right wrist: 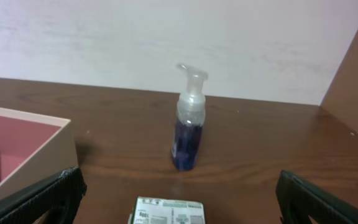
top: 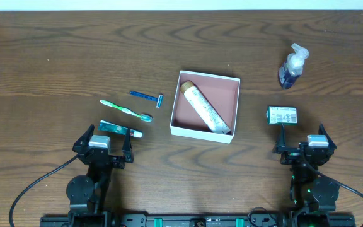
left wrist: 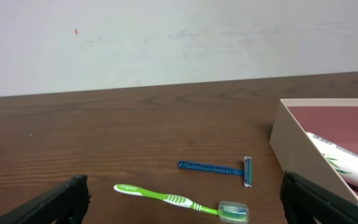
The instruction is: Pack container
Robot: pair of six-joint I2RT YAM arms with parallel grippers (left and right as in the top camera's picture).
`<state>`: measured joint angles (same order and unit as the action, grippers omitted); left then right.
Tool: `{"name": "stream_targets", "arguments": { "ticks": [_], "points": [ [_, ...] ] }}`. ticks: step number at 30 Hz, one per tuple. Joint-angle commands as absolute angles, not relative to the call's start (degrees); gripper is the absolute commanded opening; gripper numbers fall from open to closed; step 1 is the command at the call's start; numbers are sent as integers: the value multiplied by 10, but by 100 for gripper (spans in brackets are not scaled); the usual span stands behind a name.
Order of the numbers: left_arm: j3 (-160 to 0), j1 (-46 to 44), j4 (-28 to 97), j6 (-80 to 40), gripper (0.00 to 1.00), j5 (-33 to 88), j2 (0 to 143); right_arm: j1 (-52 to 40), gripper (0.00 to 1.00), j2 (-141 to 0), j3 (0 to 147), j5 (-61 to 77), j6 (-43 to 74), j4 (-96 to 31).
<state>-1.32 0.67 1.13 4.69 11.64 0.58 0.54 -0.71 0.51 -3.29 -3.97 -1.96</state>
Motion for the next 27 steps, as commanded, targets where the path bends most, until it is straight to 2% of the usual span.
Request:
{"name": "stream_targets", "arguments": {
  "ticks": [1, 27],
  "points": [
    [-2, 10, 30, 46, 98, 125, 3, 7, 99, -3, 3, -46, -50, -28],
    [-2, 10, 30, 46, 98, 125, 3, -13, 99, -3, 3, -28, -48, -40]
  ]
}}
